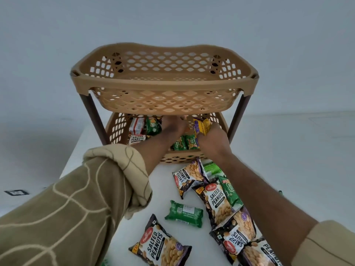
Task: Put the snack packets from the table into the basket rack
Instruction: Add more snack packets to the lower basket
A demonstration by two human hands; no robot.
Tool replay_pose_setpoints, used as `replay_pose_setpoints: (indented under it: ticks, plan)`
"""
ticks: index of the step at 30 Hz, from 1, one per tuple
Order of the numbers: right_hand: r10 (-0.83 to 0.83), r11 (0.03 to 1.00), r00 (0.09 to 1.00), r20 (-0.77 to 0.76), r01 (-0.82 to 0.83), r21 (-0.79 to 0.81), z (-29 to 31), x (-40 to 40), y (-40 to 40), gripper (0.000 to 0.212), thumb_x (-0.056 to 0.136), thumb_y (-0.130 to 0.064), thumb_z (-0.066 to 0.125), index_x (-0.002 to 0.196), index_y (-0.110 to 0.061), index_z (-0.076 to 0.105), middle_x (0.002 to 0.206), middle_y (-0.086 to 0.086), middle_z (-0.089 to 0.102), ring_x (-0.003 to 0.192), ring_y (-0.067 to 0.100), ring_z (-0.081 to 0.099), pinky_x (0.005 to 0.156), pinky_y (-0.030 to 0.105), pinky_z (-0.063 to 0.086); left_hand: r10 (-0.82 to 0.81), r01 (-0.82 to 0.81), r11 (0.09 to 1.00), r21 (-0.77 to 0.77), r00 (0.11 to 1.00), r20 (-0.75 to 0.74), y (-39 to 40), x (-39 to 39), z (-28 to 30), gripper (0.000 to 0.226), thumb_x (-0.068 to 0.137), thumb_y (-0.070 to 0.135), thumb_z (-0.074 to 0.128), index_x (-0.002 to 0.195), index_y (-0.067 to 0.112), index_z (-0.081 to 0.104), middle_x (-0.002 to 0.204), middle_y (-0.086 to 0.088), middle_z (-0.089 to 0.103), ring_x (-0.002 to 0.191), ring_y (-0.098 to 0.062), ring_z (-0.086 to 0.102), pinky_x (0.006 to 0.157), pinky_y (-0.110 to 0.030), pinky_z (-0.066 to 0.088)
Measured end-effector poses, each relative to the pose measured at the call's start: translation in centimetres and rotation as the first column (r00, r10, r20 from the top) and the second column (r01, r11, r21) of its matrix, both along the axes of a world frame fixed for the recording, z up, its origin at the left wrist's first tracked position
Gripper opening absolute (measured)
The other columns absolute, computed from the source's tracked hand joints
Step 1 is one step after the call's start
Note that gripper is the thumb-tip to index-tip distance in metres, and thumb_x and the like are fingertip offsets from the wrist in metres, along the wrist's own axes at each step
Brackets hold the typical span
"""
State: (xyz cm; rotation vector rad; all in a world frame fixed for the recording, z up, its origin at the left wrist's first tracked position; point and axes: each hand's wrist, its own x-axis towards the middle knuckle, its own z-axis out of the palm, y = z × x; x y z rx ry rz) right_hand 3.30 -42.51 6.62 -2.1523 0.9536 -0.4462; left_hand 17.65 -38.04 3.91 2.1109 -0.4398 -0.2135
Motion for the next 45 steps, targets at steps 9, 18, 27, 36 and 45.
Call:
replay_pose_setpoints:
  ticks: [9, 18, 27, 36, 45]
  plan:
    - [0.03, 0.985, 0.998, 0.059, -0.02, -0.169, -0.8, 2.1, -1.9, 0.053, 0.087, -0.014, 0.059, 0.134, -0.026, 0.036, 0.087, 0.001, 0.053, 0.067, 0.02, 0.051, 0.054, 0.027, 0.036, -0.147, 0.125, 0.97, 0.207, 0.984, 0.096, -2.9, 1.7, -3.0, 0.022, 0.076, 0.023, 0.08, 0.083, 0.005, 0.07, 0.078, -0.008, 0.07, 0.073, -0.022, 0.068, 0.068, -0.036, 0.061]
    - [-0.099, 0.991, 0.995, 0.001, 0.099, -0.09, -2.3, 6.0, -3.7, 0.039, 0.085, -0.005, 0.056, 0.121, -0.017, 0.062, 0.11, 0.009, 0.068, 0.088, 0.026, 0.059, 0.065, 0.029, 0.042, -0.43, 0.412, 0.845, 0.341, 0.903, -0.024, -1.9, 4.2, -3.3, 0.02, 0.082, 0.024, 0.075, 0.098, 0.013, 0.073, 0.093, -0.005, 0.072, 0.08, -0.017, 0.067, 0.071, -0.033, 0.058]
    - [-0.366, 0.913, 0.93, 0.039, 0.351, 0.208, -3.0, 9.2, -7.7, 0.007, 0.088, -0.011, 0.064, 0.092, -0.016, 0.067, 0.095, 0.001, 0.069, 0.066, 0.011, 0.057, 0.049, 0.018, 0.043, -0.407, 0.325, 0.866, 0.381, 0.899, 0.159, -2.0, 4.7, -4.6, 0.033, 0.08, 0.022, 0.08, 0.109, 0.008, 0.07, 0.111, -0.011, 0.069, 0.1, -0.026, 0.064, 0.089, -0.039, 0.055]
    - [-0.121, 0.992, 0.954, -0.274, 0.105, -0.072, -4.8, 9.7, -7.1, 0.016, 0.089, -0.007, 0.057, 0.097, -0.012, 0.07, 0.094, 0.005, 0.067, 0.082, 0.023, 0.059, 0.067, 0.031, 0.043, -0.44, 0.351, 0.869, 0.349, 0.87, 0.223, -1.6, 4.0, -4.1, 0.032, 0.079, 0.025, 0.08, 0.105, 0.007, 0.072, 0.098, -0.007, 0.07, 0.087, -0.017, 0.058, 0.08, -0.032, 0.048]
    - [-0.021, 0.989, 0.928, -0.372, -0.035, -0.144, -3.7, 8.3, -6.7, 0.022, 0.085, -0.009, 0.057, 0.102, -0.015, 0.068, 0.101, 0.007, 0.069, 0.091, 0.027, 0.064, 0.081, 0.04, 0.057, -0.488, 0.362, 0.828, 0.429, 0.842, 0.229, -0.4, 4.4, -4.0, 0.036, 0.08, 0.019, 0.078, 0.114, 0.009, 0.073, 0.116, -0.013, 0.07, 0.1, -0.028, 0.063, 0.084, -0.034, 0.05]
